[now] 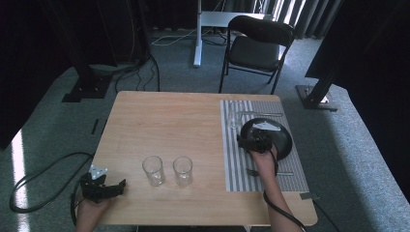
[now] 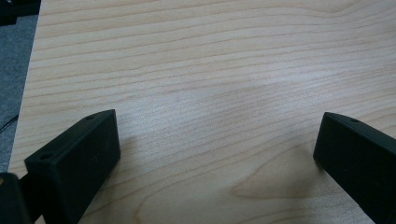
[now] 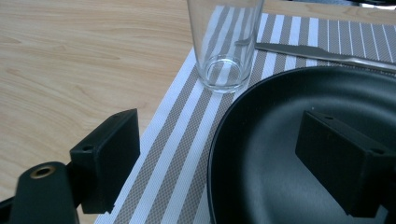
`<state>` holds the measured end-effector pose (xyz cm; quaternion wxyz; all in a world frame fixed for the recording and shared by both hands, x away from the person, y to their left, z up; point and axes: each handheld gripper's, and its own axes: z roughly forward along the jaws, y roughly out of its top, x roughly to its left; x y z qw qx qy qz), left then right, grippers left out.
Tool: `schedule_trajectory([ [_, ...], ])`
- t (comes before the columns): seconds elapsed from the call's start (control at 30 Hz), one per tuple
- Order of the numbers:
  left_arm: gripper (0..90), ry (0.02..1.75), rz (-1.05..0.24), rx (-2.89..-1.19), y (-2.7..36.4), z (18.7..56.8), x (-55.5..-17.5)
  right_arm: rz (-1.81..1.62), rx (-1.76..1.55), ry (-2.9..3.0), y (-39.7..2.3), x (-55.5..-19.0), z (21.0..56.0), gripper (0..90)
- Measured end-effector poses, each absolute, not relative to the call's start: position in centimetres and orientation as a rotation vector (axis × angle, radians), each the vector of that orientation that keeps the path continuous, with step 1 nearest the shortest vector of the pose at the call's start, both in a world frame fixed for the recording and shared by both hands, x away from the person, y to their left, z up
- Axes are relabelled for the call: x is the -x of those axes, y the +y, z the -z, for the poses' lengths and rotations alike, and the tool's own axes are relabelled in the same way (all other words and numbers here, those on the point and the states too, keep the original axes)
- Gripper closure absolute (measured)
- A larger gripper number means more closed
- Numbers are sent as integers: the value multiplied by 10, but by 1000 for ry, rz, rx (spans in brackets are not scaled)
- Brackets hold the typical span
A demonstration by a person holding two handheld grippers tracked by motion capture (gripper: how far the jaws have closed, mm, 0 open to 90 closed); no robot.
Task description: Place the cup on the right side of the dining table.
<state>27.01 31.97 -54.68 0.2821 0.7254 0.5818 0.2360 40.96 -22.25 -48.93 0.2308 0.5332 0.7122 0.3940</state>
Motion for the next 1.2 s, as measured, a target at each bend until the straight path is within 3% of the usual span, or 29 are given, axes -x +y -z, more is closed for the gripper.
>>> schedule_trajectory([
  [1.2, 8, 1558, -632, -1943, 320, 547, -270, -1070, -1501, 1910, -260, -339, 507, 133],
])
